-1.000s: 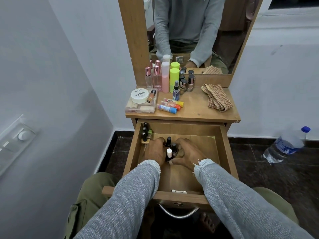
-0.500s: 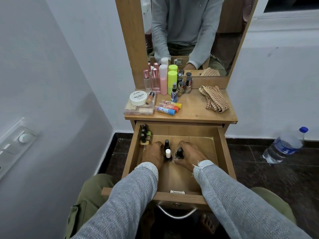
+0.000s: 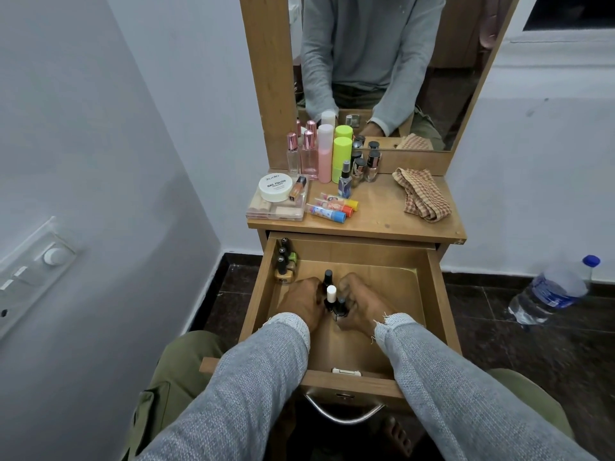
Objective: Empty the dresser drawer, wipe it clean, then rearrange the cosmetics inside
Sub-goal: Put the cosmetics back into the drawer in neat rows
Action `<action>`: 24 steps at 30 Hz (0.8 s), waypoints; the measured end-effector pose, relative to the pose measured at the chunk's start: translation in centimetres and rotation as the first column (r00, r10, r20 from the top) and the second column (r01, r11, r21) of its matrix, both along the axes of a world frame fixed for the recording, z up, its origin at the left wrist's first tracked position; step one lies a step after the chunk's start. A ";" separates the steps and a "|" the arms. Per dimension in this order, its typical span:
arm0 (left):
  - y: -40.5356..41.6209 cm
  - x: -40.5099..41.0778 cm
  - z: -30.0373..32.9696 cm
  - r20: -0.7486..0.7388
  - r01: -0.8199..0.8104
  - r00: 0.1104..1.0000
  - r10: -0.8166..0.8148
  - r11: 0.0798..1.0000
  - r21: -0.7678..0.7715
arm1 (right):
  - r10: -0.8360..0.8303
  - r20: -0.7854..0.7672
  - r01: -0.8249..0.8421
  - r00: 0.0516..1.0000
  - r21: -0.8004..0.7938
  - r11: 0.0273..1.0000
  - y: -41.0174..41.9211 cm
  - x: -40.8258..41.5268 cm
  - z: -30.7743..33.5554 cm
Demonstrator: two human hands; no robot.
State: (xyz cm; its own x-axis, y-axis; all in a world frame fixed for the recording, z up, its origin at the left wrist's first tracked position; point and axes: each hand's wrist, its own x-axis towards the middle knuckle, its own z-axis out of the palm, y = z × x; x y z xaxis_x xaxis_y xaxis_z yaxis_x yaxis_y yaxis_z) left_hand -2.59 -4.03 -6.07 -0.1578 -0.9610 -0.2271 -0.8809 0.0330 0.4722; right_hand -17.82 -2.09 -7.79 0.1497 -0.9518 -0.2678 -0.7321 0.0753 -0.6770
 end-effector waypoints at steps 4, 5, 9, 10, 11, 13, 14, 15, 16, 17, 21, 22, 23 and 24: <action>0.0 0.0 -0.2 -0.025 -0.014 1.000 0.014 1.000 -0.018 | -0.053 0.022 0.052 0.998 0.043 0.998 -0.5 0.5 0.0; 0.1 -0.1 -0.2 -0.026 -0.010 1.000 0.010 1.000 -0.024 | -0.054 0.023 0.053 0.998 0.056 0.997 -0.6 0.6 -0.1; -0.1 -0.1 -0.3 -0.044 -0.014 0.999 0.013 0.999 -0.032 | -0.012 -0.021 0.013 1.000 0.046 0.999 -1.0 1.1 0.2; -0.1 -0.1 -0.3 -0.049 -0.017 0.999 0.016 1.000 -0.026 | -0.013 -0.050 0.014 0.999 0.033 0.999 -1.2 1.2 0.0; -0.1 -0.2 -0.3 -0.050 -0.020 0.999 0.019 1.000 -0.020 | 0.004 -0.093 -0.002 0.996 0.016 1.000 -1.2 1.4 0.0; -0.3 -0.2 -0.3 -0.051 -0.026 0.998 0.025 1.000 -0.014 | 0.017 -0.165 -0.016 0.986 0.010 1.000 -1.7 1.7 -0.5; -0.3 -0.2 -0.3 -0.049 -0.029 0.998 0.028 0.999 -0.017 | 0.009 -0.143 -0.008 0.990 0.008 1.000 -1.8 2.0 -0.2; -0.3 -0.2 -0.3 -0.044 -0.030 0.999 0.029 0.999 -0.022 | -0.002 -0.125 0.005 0.992 0.023 1.000 -2.2 1.9 -0.8; -0.3 -0.1 -0.3 -0.038 -0.030 0.999 0.029 0.999 -0.027 | 0.005 -0.111 -0.001 0.994 0.037 0.999 -2.4 1.8 -1.2; -0.3 -0.1 -0.3 -0.034 -0.034 0.999 0.033 0.999 -0.028 | 0.018 -0.089 -0.014 0.996 0.046 0.999 -2.6 1.7 -1.5; -0.2 0.2 -0.7 -0.053 -0.044 0.998 0.045 0.999 0.005 | -0.010 -0.052 0.010 0.999 -0.004 1.000 -2.4 1.8 -1.6; -0.1 0.2 -0.8 -0.058 -0.042 0.997 0.043 0.999 0.013 | -0.022 -0.060 0.021 0.998 -0.012 1.000 -2.2 1.8 -1.6; 0.0 0.2 -0.9 -0.061 -0.032 0.998 0.033 0.999 0.017 | -0.043 -0.064 0.042 0.997 -0.025 0.999 -2.1 1.8 -1.5; 0.0 0.2 -1.0 -0.064 -0.015 0.998 0.017 1.000 0.017 | -0.038 -0.070 0.035 0.997 -0.038 0.999 -2.1 1.7 -1.4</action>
